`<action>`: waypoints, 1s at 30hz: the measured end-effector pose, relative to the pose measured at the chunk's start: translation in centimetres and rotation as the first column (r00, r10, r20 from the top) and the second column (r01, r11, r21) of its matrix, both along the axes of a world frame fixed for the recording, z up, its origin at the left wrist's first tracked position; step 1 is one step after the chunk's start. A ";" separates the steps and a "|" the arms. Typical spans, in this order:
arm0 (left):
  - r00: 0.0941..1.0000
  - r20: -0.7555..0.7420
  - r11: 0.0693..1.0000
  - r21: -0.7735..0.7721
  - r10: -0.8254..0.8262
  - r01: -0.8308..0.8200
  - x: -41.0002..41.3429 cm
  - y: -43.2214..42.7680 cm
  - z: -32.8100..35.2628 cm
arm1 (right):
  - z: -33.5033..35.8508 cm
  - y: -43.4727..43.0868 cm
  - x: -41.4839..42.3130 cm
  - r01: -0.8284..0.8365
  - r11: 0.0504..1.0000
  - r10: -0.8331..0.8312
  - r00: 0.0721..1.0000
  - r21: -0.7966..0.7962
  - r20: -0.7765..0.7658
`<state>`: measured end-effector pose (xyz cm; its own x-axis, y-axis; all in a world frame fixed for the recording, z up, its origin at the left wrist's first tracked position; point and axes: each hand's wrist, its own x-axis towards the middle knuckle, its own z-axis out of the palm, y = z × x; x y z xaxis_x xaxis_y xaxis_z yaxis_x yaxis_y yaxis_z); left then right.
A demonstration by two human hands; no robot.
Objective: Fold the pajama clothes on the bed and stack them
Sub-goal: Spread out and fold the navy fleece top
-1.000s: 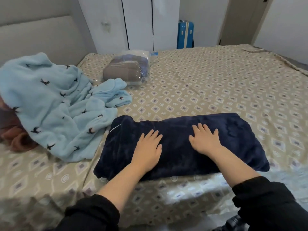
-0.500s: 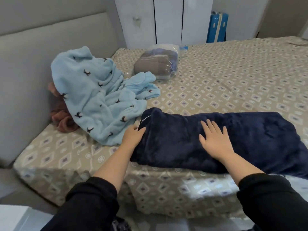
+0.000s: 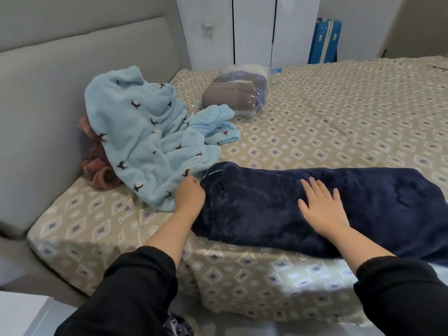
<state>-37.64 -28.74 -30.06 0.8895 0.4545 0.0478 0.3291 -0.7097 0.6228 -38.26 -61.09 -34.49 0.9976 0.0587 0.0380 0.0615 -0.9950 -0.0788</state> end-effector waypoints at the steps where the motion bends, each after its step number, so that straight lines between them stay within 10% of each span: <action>1: 0.997 0.071 1.000 0.004 -0.018 0.018 0.1 -0.8 0.5 | 0.0 0.0 0.0 0.002 1.000 -0.002 1.000 0.003 0.002; 7: 0.928 0.217 0.950 0.139 -0.304 0.279 -0.4 -3.8 1.8 | -0.2 0.0 0.1 0.004 1.000 -0.004 1.000 0.011 0.005; 11: 0.715 -0.243 0.601 0.406 -0.656 0.689 -2.4 -5.3 -1.7 | -0.1 0.0 0.0 -0.002 1.000 0.002 1.000 0.008 0.008; 16: 0.875 -0.235 0.796 0.365 -0.423 0.483 -2.0 -3.6 -3.4 | 0.2 0.2 -0.3 0.000 1.000 0.000 1.000 0.006 0.001; 22: 0.953 0.038 0.940 -0.156 -0.302 0.304 -2.9 -1.9 -2.4 | 0.7 0.4 -0.5 0.001 1.000 -0.001 1.000 -0.007 -0.020; 30: 0.868 -0.381 0.704 -0.708 -0.320 -0.052 -3.4 0.7 -1.0 | 1.3 0.1 -1.1 -0.019 1.000 0.019 1.000 0.011 -0.018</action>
<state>-41.05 -28.04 -31.07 0.7718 0.0658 -0.6324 0.6303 -0.2098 0.7475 -39.38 -61.04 -33.22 0.9968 0.0769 0.0204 0.0785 -0.9927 -0.0912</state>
